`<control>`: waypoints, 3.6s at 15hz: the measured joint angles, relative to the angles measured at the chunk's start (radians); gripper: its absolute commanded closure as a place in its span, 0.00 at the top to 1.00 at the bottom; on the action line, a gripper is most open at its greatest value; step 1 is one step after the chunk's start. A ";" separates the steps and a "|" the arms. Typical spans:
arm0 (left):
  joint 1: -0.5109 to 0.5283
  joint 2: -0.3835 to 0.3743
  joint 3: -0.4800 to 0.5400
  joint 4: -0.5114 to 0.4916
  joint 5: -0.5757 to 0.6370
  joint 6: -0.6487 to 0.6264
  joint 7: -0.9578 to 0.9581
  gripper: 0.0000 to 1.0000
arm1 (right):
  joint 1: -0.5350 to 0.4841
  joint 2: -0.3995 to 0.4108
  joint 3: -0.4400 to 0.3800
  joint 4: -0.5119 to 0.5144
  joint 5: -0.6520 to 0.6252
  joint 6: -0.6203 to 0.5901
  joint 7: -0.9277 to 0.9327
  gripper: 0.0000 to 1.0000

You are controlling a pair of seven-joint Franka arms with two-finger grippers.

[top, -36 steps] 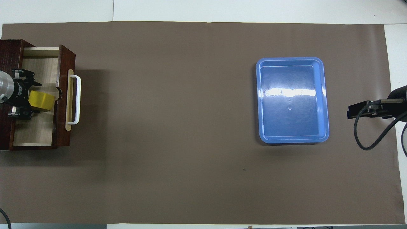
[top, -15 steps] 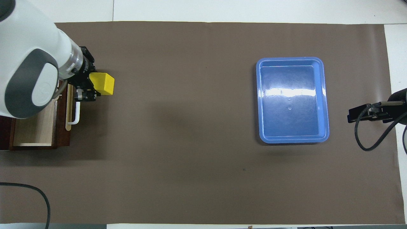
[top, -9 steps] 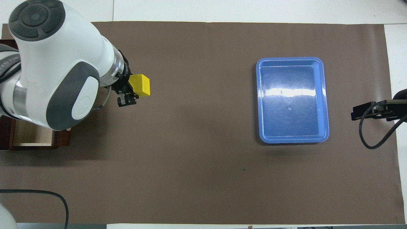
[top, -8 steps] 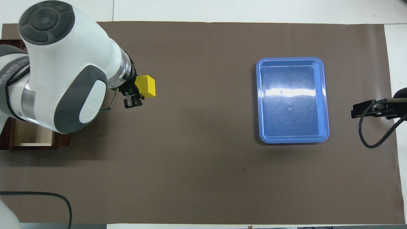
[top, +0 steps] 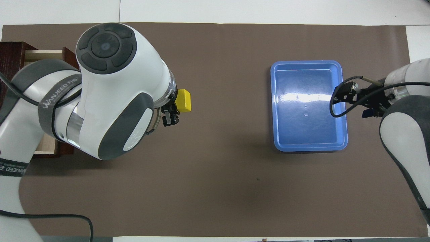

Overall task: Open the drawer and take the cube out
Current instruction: 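Hold the cube with the left gripper while the right gripper reaches it, then grasp the cube with the right gripper while the left gripper releases it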

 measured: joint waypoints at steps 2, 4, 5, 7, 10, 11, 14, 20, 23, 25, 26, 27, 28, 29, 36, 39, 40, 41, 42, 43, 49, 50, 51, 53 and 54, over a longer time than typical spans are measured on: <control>0.000 0.001 0.003 -0.002 0.000 0.000 0.000 0.00 | 0.010 0.066 0.000 0.052 0.060 0.013 0.159 1.00; 0.000 0.001 0.003 -0.003 0.000 0.000 0.000 0.00 | 0.047 0.137 0.000 0.123 0.117 0.014 0.345 1.00; 0.000 0.001 0.003 -0.003 0.000 0.000 0.000 0.00 | 0.073 0.166 0.000 0.154 0.149 0.020 0.434 1.00; 0.000 0.001 0.003 -0.003 0.000 0.000 0.000 0.00 | 0.134 0.208 0.002 0.194 0.209 0.062 0.573 0.98; 0.000 0.001 0.003 -0.004 0.000 0.000 0.000 0.00 | 0.247 0.236 0.004 0.220 0.241 0.086 0.744 0.98; 0.000 0.001 0.003 -0.005 0.000 0.000 0.000 0.00 | 0.285 0.245 0.004 0.235 0.247 0.090 0.799 0.98; 0.000 0.004 0.005 -0.015 0.016 0.000 -0.002 0.00 | 0.341 0.259 0.005 0.263 0.338 0.090 0.870 0.98; 0.000 0.016 0.003 -0.034 0.054 0.000 -0.027 0.00 | 0.358 0.269 0.004 0.272 0.449 0.084 0.918 0.98; -0.015 0.016 0.002 -0.033 0.055 0.003 -0.044 0.00 | 0.368 0.323 0.004 0.329 0.467 0.085 0.956 0.98; -0.031 0.016 0.002 -0.033 0.057 0.005 -0.060 0.00 | 0.381 0.372 0.004 0.384 0.467 0.085 0.993 0.98; -0.039 0.016 0.002 -0.033 0.061 0.006 -0.065 0.00 | 0.387 0.396 0.003 0.413 0.467 0.086 1.012 0.98; -0.047 0.016 0.002 -0.033 0.068 0.010 -0.074 0.00 | 0.393 0.417 0.003 0.442 0.467 0.086 1.024 0.98; -0.055 0.016 0.001 -0.033 0.074 0.019 -0.090 0.00 | 0.399 0.434 0.003 0.464 0.467 0.086 1.030 0.98; -0.060 0.016 0.001 -0.033 0.077 0.027 -0.103 0.00 | 0.405 0.444 0.003 0.478 0.467 0.086 1.034 0.98; -0.062 0.026 0.008 -0.033 0.088 0.041 -0.196 0.00 | 0.410 0.450 0.002 0.495 0.467 0.051 1.057 0.98; -0.062 0.040 0.009 -0.033 0.092 0.045 -0.243 0.00 | 0.411 0.450 0.003 0.495 0.467 0.048 1.085 0.98; -0.062 0.042 0.011 -0.033 0.092 0.046 -0.250 0.00 | 0.411 0.450 0.003 0.495 0.467 0.048 1.088 0.98; -0.061 0.044 0.013 -0.030 0.092 0.049 -0.255 0.00 | 0.411 0.450 0.003 0.495 0.467 0.048 1.089 0.98; -0.060 0.047 0.015 -0.024 0.092 0.053 -0.256 0.00 | 0.412 0.450 0.003 0.495 0.467 0.048 1.090 0.98; -0.060 0.050 0.016 -0.016 0.092 0.055 -0.257 0.00 | 0.412 0.450 0.003 0.495 0.467 0.048 1.092 0.98; -0.060 0.053 0.016 -0.005 0.092 0.064 -0.257 0.00 | 0.417 0.450 0.004 0.497 0.475 0.048 1.094 0.98; -0.060 0.053 0.016 -0.005 0.092 0.068 -0.257 0.00 | 0.422 0.450 0.004 0.497 0.474 0.049 1.090 0.98; -0.060 0.053 0.016 -0.005 0.092 0.071 -0.257 0.00 | 0.428 0.450 0.004 0.497 0.474 0.049 1.083 0.98; -0.061 0.053 0.015 -0.005 0.092 0.072 -0.257 0.00 | 0.437 0.450 0.004 0.497 0.472 0.049 1.076 0.98; -0.061 0.054 0.014 -0.005 0.092 0.072 -0.257 0.00 | 0.440 0.451 0.004 0.497 0.469 0.049 1.074 0.98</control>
